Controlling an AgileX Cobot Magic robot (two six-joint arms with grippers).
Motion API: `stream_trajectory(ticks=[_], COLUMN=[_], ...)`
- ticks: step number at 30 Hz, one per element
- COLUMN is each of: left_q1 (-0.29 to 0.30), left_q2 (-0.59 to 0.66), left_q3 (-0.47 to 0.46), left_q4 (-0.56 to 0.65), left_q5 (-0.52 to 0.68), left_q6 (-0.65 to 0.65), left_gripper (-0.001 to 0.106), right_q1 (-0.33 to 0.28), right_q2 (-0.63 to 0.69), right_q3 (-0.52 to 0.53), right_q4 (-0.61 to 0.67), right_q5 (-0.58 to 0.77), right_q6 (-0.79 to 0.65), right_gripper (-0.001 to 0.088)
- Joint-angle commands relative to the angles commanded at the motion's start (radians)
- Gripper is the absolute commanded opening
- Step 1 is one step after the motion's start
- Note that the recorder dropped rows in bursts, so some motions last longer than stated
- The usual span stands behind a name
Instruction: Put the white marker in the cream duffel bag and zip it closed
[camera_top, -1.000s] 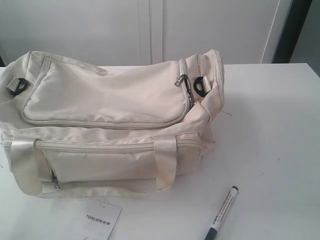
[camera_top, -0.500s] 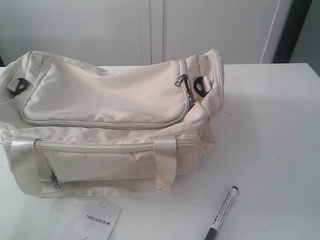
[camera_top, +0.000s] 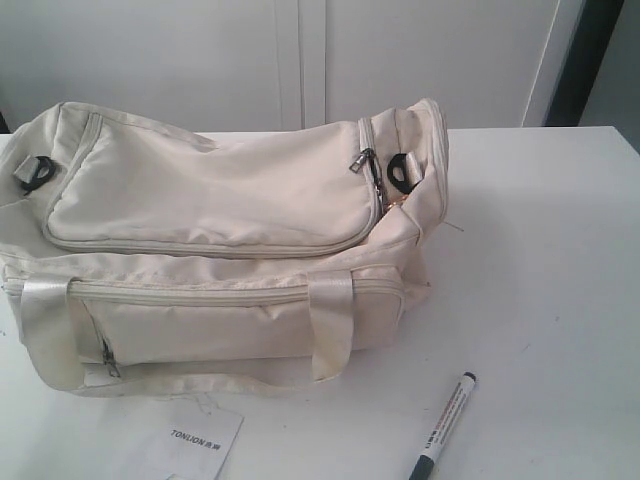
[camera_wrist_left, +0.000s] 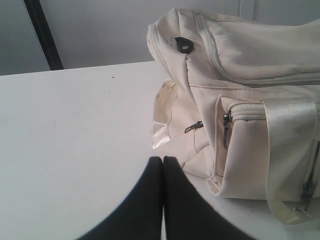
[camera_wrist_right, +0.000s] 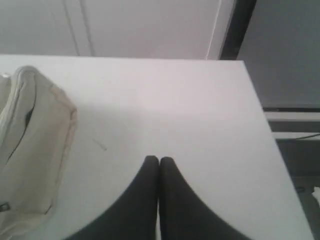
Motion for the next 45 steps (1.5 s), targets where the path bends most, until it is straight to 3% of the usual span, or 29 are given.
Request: stream_trajectory(ticks=[10,15,23,27,32,35,38,45], left_q1=[0.000,0.000,0.000,0.000,0.000,0.000,0.000,0.000], left_q2=[0.000,0.000,0.000,0.000,0.000,0.000,0.000,0.000], left_q3=[0.000,0.000,0.000,0.000,0.000,0.000,0.000,0.000], left_q4=[0.000,0.000,0.000,0.000,0.000,0.000,0.000,0.000], left_q5=[0.004,0.004,0.004,0.004,0.004,0.004,0.004,0.004], left_q6=[0.000,0.000,0.000,0.000,0.000,-0.002,-0.004,-0.015], left_gripper=[0.000,0.000,0.000,0.000,0.000,0.000,0.000,0.000], right_q1=[0.005,0.048,0.156,0.215,0.295,0.319,0.319,0.315], right_q2=[0.131,0.205,0.335,0.395,0.465,0.521,0.567,0.611], right_q3=[-0.094,-0.144,-0.273,-0.355,-0.457,-0.519,-0.558,-0.582], right_q4=[0.428,0.504,0.457,0.307,0.020,-0.024,-0.027,-0.038], right_q5=[0.103,0.149,0.167,0.187,0.241,0.291,0.292,0.219], right_q6=[-0.360,-0.431,-0.421,-0.296,-0.066,0.010,0.033,0.107], right_gripper=[0.0000,0.0000,0.0000,0.0000,0.0000,0.0001,0.0097,0.0502])
